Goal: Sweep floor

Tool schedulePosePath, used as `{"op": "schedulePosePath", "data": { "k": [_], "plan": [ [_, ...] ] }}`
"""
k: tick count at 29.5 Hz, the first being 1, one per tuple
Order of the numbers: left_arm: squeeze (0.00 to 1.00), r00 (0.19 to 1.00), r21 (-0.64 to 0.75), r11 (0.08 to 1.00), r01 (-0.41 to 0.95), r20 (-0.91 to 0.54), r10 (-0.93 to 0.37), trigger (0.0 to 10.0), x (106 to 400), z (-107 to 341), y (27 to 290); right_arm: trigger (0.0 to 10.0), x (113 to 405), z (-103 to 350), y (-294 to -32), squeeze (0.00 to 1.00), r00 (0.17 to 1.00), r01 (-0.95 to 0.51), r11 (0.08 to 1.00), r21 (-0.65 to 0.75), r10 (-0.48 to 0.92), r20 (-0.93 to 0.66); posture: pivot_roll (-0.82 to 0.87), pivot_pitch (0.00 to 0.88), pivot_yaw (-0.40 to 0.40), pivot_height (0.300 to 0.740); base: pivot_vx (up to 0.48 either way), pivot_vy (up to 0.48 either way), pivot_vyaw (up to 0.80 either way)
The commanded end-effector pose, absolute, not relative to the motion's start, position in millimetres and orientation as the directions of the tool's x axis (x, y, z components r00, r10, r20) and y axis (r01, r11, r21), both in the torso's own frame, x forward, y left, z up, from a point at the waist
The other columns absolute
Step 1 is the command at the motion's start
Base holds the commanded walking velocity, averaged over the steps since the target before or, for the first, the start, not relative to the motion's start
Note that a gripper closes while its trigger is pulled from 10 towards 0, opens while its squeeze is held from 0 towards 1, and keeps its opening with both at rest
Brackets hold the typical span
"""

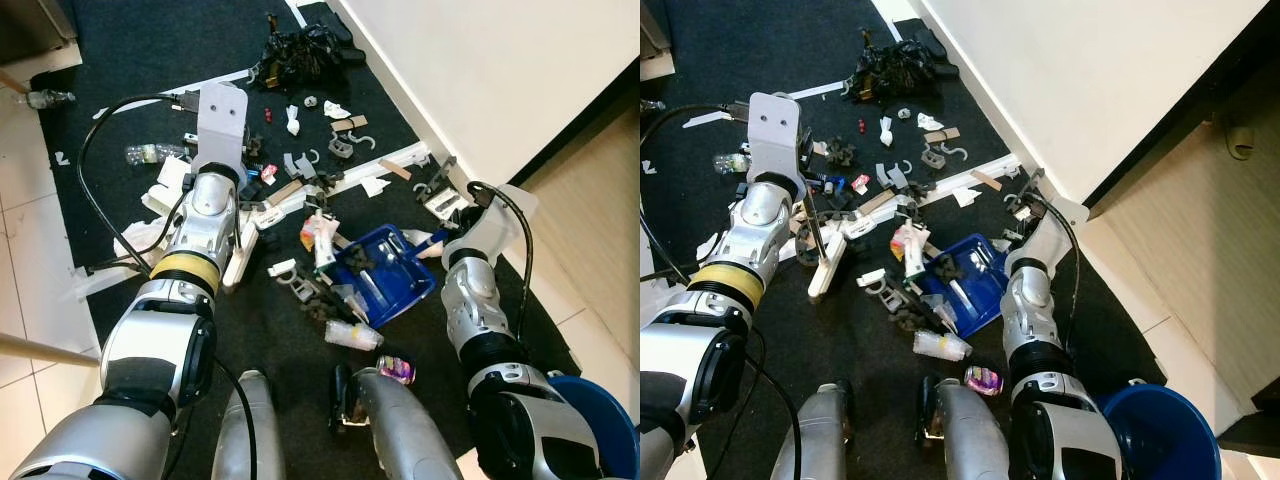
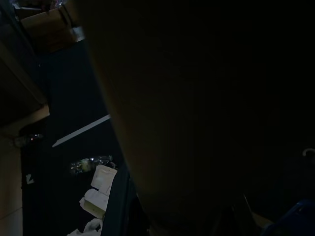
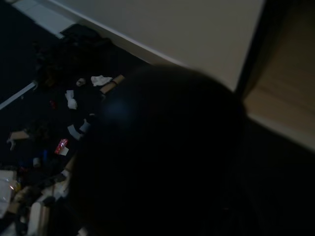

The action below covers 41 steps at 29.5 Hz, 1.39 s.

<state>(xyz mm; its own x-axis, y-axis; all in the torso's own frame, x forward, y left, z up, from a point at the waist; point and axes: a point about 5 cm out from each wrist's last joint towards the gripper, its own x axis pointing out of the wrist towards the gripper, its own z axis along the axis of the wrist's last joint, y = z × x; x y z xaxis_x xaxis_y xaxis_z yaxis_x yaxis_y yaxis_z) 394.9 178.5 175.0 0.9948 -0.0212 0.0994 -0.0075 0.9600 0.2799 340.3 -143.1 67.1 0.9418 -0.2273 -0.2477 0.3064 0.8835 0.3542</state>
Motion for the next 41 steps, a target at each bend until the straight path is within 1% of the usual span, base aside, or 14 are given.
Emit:
{"op": "schedulePosePath", "data": {
  "k": [1,5,7,11,12,15,20,26,28,31,34,35,38,41],
  "plan": [
    [0.00,0.991,0.286,0.958,0.006,0.125,-0.043,10.0,396.5,179.8,172.9,10.0,322.4,35.2,-117.8,0.00,0.895,0.342,0.822,0.456,-0.137,-0.424,0.07,0.227,-0.032,0.740,0.000,0.000,0.00],
    [0.00,0.992,0.287,0.958,0.008,0.120,-0.045,10.0,396.4,178.2,171.9,10.0,319.2,30.8,-115.8,0.00,0.875,0.379,0.796,0.471,-0.143,-0.462,0.07,0.224,-0.032,0.740,0.000,0.000,0.00],
    [0.00,0.991,0.293,0.956,0.015,0.119,-0.052,10.0,396.4,177.8,170.3,10.0,318.3,30.4,-116.6,0.00,0.879,0.364,0.826,0.430,-0.152,-0.452,0.07,0.222,-0.033,0.740,0.000,0.000,0.00],
    [0.00,0.990,0.320,0.947,0.027,0.121,-0.069,10.0,395.7,176.3,166.6,10.0,322.9,44.0,-122.4,0.00,0.937,0.247,0.947,0.203,-0.181,-0.298,0.07,0.219,-0.033,0.740,0.000,0.000,0.00],
    [0.00,0.990,0.320,0.947,0.027,0.121,-0.069,10.0,395.7,176.3,166.6,10.0,322.9,44.0,-122.4,0.00,0.937,0.247,0.947,0.203,-0.181,-0.298,0.07,0.219,-0.033,0.740,0.000,0.000,0.00],
    [0.00,0.989,0.336,0.941,0.043,0.120,-0.088,10.0,394.6,173.1,160.3,10.0,324.8,53.2,-117.8,0.00,0.974,0.131,0.991,0.013,-0.126,-0.189,0.06,0.222,-0.030,0.740,0.000,0.000,0.00],
    [0.00,0.986,0.349,0.935,0.067,0.121,-0.116,10.0,394.0,171.4,152.6,10.0,323.2,49.0,-117.9,0.00,0.974,0.097,0.993,-0.071,-0.109,-0.201,0.06,0.222,-0.030,0.740,0.000,0.000,0.00],
    [0.00,0.982,0.358,0.930,0.083,0.127,-0.137,10.0,394.1,172.6,148.1,10.0,318.6,36.8,-135.0,0.00,0.931,0.213,0.974,-0.077,-0.226,-0.286,0.06,0.221,-0.029,0.740,0.000,0.000,0.00],
    [0.00,0.982,0.358,0.930,0.083,0.127,-0.137,10.0,394.1,172.6,148.1,10.0,318.6,36.8,-135.0,0.00,0.931,0.213,0.974,-0.077,-0.226,-0.286,0.06,0.221,-0.029,0.740,0.000,0.000,0.00],
    [0.00,0.982,0.364,0.927,0.086,0.129,-0.142,10.0,394.2,173.3,147.8,10.0,316.7,33.4,-149.0,0.00,0.913,0.261,0.958,-0.114,-0.284,-0.292,0.07,0.220,-0.027,0.740,0.000,0.000,0.00],
    [0.00,0.979,0.372,0.924,0.089,0.136,-0.149,10.0,394.7,175.6,147.5,10.0,316.2,37.4,-179.5,0.00,0.886,0.356,0.917,-0.177,-0.392,-0.248,0.07,0.216,-0.025,0.740,0.000,0.000,0.00],
    [0.00,0.979,0.372,0.924,0.089,0.136,-0.149,10.0,394.7,175.6,147.5,10.0,316.2,37.4,-179.5,0.00,0.886,0.356,0.917,-0.177,-0.392,-0.248,0.07,0.216,-0.025,0.740,0.000,0.000,0.00],
    [0.00,0.978,0.373,0.923,0.091,0.139,-0.152,10.0,394.8,176.4,147.5,10.0,314.2,40.0,-201.4,0.00,0.849,0.437,0.878,-0.193,-0.474,-0.232,0.07,0.216,-0.024,0.740,0.000,0.000,0.00],
    [0.00,0.978,0.372,0.924,0.091,0.140,-0.153,10.0,394.8,176.4,147.4,10.0,313.1,39.6,-205.6,0.00,0.838,0.457,0.869,-0.191,-0.492,-0.236,0.07,0.216,-0.024,0.740,0.000,0.000,0.00]
  ]
}}
